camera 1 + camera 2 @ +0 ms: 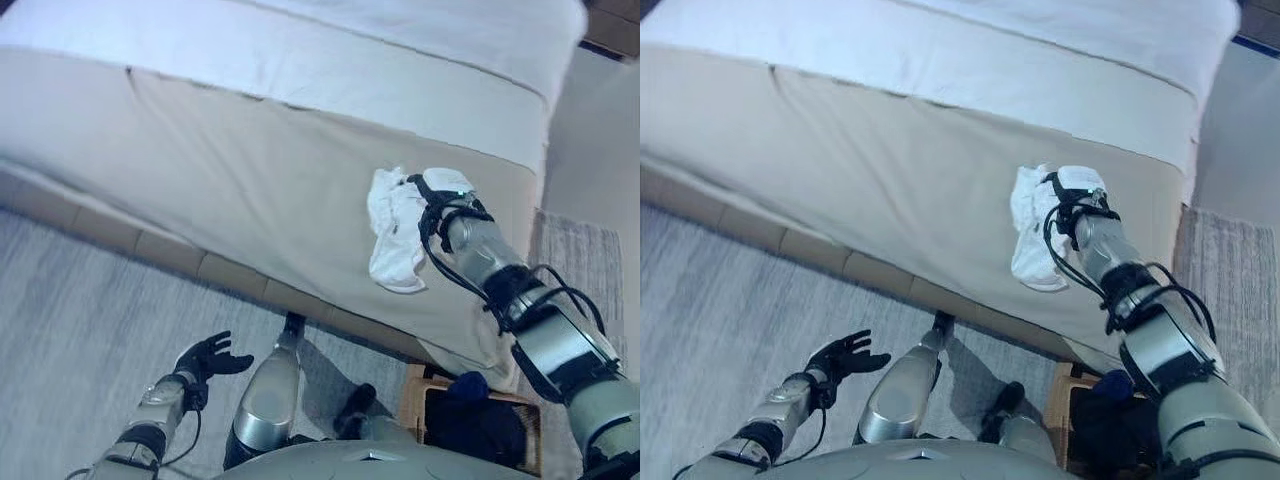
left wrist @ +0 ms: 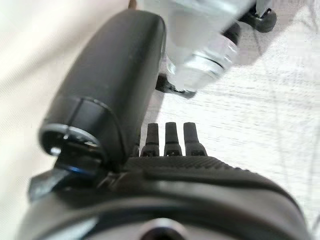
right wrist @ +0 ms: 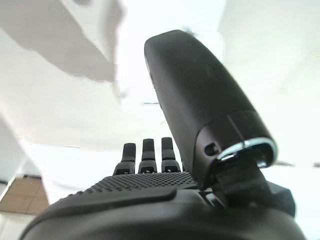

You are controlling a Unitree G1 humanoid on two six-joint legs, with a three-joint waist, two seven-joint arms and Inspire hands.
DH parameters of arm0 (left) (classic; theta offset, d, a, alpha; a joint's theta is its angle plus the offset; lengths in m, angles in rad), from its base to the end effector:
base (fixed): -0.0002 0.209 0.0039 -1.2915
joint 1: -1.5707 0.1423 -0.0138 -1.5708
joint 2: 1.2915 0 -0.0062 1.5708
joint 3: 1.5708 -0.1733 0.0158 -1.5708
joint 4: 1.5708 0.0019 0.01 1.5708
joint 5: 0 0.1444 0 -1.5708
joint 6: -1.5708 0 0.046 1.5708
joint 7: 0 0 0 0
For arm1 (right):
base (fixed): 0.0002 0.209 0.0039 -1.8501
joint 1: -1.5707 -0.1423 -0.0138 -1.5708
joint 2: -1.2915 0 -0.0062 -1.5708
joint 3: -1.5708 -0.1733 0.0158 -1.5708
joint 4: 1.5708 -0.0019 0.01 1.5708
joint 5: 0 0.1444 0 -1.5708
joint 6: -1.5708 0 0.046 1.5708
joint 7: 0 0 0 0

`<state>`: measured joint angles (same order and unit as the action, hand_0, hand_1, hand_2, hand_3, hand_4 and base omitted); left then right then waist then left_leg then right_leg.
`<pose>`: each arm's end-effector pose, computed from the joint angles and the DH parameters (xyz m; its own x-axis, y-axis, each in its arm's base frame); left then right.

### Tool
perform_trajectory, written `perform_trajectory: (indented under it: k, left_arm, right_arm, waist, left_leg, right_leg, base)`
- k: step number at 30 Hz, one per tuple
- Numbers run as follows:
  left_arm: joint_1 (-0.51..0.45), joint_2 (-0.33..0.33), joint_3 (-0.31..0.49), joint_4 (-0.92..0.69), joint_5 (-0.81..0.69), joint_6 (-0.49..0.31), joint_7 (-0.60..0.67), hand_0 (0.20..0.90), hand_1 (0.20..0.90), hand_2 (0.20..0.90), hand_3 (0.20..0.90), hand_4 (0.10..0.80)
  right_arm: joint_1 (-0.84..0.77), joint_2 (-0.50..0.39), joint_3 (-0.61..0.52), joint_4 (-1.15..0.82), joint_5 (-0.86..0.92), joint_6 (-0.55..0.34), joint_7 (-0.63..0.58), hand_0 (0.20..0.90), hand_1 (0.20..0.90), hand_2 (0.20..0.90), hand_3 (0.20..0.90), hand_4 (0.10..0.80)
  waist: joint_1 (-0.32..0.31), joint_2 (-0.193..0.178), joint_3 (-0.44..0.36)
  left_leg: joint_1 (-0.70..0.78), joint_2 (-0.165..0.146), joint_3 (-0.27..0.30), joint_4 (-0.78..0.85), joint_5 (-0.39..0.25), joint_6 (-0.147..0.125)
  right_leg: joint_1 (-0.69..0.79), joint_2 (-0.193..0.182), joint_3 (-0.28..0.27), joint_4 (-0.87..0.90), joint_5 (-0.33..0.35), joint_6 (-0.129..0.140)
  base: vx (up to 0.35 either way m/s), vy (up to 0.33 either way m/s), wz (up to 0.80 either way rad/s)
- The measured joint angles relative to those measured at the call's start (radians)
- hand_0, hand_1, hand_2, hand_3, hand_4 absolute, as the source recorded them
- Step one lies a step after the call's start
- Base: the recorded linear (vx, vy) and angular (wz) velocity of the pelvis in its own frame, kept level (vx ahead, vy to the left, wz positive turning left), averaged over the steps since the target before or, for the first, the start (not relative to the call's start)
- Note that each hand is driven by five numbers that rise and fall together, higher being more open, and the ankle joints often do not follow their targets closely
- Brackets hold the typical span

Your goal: Pick up the clothes from the bed and place them into the basket

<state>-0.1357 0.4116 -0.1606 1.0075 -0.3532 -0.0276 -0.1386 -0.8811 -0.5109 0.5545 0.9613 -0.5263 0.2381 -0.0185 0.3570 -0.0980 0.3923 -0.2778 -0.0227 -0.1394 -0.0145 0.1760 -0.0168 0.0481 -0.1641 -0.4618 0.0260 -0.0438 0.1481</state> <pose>0.1594 0.2629 -0.0621 0.6695 0.1007 -0.7360 -0.0377 0.9941 0.1017 0.3383 -0.2118 0.1120 0.9582 -0.1838 -0.2193 -0.1872 0.1768 -0.9663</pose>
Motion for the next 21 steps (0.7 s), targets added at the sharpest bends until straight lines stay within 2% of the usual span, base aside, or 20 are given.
perform_trajectory:
  k: [3,6,9,13,14,15,18,21]
  left_arm:
    - [-0.032,0.015,0.003,0.002,-0.004,-0.016,-0.002,0.900,0.900,0.900,0.900,0.800]
    - [-0.020,0.021,0.003,0.004,-0.004,-0.018,-0.002,0.900,0.900,0.900,0.900,0.800]
    - [-0.020,0.020,0.001,-0.005,-0.001,-0.019,-0.010,0.900,0.900,0.900,0.900,0.800]
    - [-0.035,0.021,-0.001,-0.027,0.000,-0.017,-0.016,0.900,0.900,0.900,0.900,0.800]
    - [-0.040,0.021,-0.001,-0.040,0.000,-0.015,-0.020,0.900,0.900,0.900,0.900,0.800]
    - [-0.043,0.020,-0.001,-0.052,0.000,-0.014,-0.022,0.900,0.900,0.900,0.900,0.800]
    - [-0.051,0.020,-0.002,-0.057,0.000,-0.006,-0.023,0.900,0.900,0.900,0.900,0.800]
    - [-0.051,0.021,-0.004,-0.068,0.000,0.005,-0.022,0.900,0.900,0.900,0.900,0.800]
  right_arm:
    - [-0.049,0.032,-0.033,0.179,0.109,0.022,0.004,0.900,0.900,0.900,0.900,0.800]
    - [-0.049,0.056,-0.035,0.240,0.112,0.063,0.028,0.900,0.900,0.900,0.900,0.800]
    - [-0.074,0.056,-0.036,0.267,0.094,0.138,0.107,0.900,0.900,0.900,0.900,0.800]
    - [-0.130,0.063,-0.037,0.339,0.032,0.222,0.275,0.900,0.900,0.900,0.900,0.800]
    - [-0.133,0.063,-0.040,0.360,0.021,0.236,0.311,0.681,0.681,0.681,0.645,0.545]
    - [-0.133,0.063,-0.047,0.373,0.011,0.250,0.334,0.300,0.300,0.300,0.200,0.100]
    - [-0.129,0.065,-0.054,0.387,0.015,0.259,0.326,0.300,0.300,0.300,0.200,0.100]
    - [-0.128,0.064,-0.083,0.393,0.092,0.241,0.181,0.300,0.300,0.300,0.200,0.100]
  waist:
    - [0.060,-0.003,0.046]
    - [0.089,-0.003,0.064]
    - [0.110,-0.005,0.065]
    - [0.126,-0.005,0.065]
    - [0.131,-0.005,0.065]
    - [0.132,-0.005,0.065]
    - [0.130,-0.005,0.065]
    - [0.125,-0.006,0.066]
  left_leg:
    - [-0.051,-0.010,-0.017,0.013,0.000,0.000]
    - [-0.053,-0.023,-0.033,0.014,0.000,0.000]
    - [-0.057,-0.034,-0.044,0.015,0.000,0.000]
    - [-0.071,-0.037,-0.054,0.029,0.000,0.000]
    - [-0.073,-0.038,-0.057,0.029,0.000,0.000]
    - [-0.078,-0.039,-0.058,0.029,0.000,0.000]
    - [-0.080,-0.036,-0.058,0.029,0.001,-0.001]
    - [-0.083,-0.032,-0.057,0.029,0.005,-0.007]
  right_leg:
    - [-0.025,-0.002,-0.021,0.013,-0.007,-0.004]
    - [-0.024,-0.010,-0.040,0.027,-0.007,-0.004]
    - [-0.022,-0.017,-0.053,0.027,-0.010,0.000]
    - [-0.021,-0.014,-0.078,0.018,-0.017,0.009]
    - [-0.019,-0.012,-0.078,0.010,-0.022,0.006]
    - [-0.019,-0.010,-0.082,0.008,-0.025,0.009]
    - [-0.020,-0.007,-0.083,0.006,-0.027,0.011]
    - [-0.021,0.000,-0.076,-0.006,-0.029,0.015]
  base:
    - [0.048,-0.030,0.48]
    - [0.039,-0.005,0.19]
    - [0.035,-0.023,0.13]
    - [0.030,-0.039,0.07]
    - [0.018,-0.033,0.10]
    - [0.010,-0.022,0.11]
    - [0.001,-0.050,-0.01]
    - [0.005,-0.043,-0.06]
